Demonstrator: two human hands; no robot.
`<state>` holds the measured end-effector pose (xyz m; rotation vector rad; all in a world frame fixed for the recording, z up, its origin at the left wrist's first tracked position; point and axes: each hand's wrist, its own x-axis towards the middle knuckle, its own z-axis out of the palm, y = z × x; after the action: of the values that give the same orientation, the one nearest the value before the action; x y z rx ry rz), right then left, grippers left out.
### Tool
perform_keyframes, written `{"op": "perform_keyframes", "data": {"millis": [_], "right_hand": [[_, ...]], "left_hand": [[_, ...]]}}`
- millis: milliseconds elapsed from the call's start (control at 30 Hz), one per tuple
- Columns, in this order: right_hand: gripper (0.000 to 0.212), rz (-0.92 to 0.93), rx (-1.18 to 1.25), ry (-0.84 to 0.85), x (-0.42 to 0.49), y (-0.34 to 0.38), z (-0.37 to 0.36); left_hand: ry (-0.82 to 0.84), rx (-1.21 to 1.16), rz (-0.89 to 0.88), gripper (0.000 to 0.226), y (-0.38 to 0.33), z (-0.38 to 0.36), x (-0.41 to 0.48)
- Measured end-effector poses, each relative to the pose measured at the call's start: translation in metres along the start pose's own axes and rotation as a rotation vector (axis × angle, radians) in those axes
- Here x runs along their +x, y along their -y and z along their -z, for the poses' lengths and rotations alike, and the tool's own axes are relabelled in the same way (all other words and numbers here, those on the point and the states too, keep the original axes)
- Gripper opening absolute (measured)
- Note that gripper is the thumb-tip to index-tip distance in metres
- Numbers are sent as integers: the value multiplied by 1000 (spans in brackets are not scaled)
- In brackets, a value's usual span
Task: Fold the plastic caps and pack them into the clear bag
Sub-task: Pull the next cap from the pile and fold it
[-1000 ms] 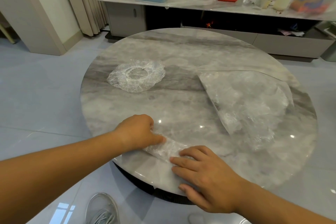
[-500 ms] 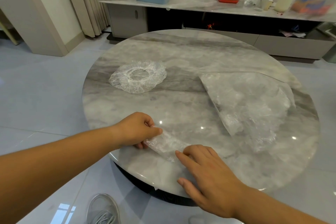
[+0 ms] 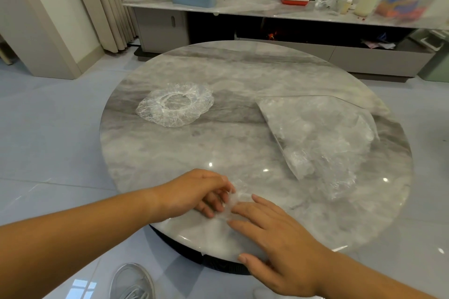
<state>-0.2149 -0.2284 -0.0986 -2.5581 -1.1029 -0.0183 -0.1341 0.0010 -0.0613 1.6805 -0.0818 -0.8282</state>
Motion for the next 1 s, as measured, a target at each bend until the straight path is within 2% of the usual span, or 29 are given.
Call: {"op": "perform_keyframes", "data": {"millis": [133, 200, 333, 467, 633, 700, 833, 1000], "right_hand": [[36, 11, 36, -151, -10, -3, 5], [39, 12, 21, -187, -10, -1, 7], [47, 22, -26, -116, -8, -1, 6], [42, 5, -108, -46, -11, -4, 3], [34, -40, -212, -67, -15, -2, -2], [34, -32, -239, -79, -17, 2, -4], [38, -12, -270, -71, -18, 6, 2], [46, 45, -243, 52, -25, -7, 8]], "left_hand": [[13, 119, -6, 26, 3, -2, 2], [35, 142, -3, 25, 1, -2, 3], [105, 170, 13, 25, -4, 0, 4], [119, 201, 26, 25, -7, -1, 7], [69, 235, 42, 24, -7, -2, 11], [-4, 366, 10, 25, -8, -4, 15], [-197, 777, -173, 35, -18, -8, 25], [-82, 869, -61, 44, -34, -23, 36]]}}
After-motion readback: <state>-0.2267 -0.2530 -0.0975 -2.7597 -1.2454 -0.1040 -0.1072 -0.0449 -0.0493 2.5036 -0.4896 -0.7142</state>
